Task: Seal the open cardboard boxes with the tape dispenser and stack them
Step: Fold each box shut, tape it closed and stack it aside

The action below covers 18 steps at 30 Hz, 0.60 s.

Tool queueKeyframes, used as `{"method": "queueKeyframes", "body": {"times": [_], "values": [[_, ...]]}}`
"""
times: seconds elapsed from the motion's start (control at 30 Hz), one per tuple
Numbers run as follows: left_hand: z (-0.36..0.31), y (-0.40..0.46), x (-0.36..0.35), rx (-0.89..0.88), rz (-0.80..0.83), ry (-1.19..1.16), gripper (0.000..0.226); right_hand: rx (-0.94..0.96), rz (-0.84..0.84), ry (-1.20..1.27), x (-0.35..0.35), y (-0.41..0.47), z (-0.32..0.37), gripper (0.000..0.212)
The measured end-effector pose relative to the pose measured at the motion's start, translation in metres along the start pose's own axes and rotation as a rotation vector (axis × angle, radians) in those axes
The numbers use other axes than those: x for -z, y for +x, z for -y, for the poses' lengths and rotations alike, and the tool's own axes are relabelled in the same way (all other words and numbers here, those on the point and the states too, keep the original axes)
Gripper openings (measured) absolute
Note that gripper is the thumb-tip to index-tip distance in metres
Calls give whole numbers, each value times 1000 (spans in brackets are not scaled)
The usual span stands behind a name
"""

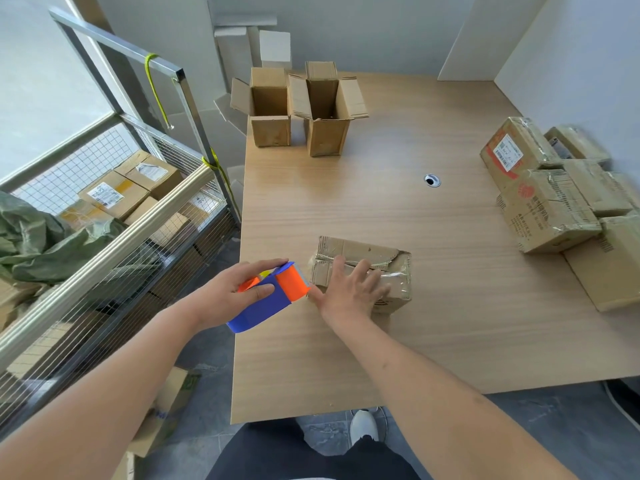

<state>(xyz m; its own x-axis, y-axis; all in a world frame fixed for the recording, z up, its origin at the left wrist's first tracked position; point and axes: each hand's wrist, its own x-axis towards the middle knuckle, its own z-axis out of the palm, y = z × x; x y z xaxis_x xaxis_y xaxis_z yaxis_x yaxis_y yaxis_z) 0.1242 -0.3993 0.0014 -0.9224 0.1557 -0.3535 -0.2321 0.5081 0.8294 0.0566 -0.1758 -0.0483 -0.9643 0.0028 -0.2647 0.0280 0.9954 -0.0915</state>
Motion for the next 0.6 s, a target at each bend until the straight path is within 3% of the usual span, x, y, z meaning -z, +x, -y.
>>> {"method": "queueKeyframes", "body": {"times": [0.2,0.43,0.6], "values": [[0,3,5,3,13,-34,47,158,-9,8,-4,3,-21,86],[-5,5,2,-1,29,-81,46,507,84,12,6,14,-69,89],[-9,6,-5,-5,25,-88,46,581,157,-19,16,18,-85,100]]}}
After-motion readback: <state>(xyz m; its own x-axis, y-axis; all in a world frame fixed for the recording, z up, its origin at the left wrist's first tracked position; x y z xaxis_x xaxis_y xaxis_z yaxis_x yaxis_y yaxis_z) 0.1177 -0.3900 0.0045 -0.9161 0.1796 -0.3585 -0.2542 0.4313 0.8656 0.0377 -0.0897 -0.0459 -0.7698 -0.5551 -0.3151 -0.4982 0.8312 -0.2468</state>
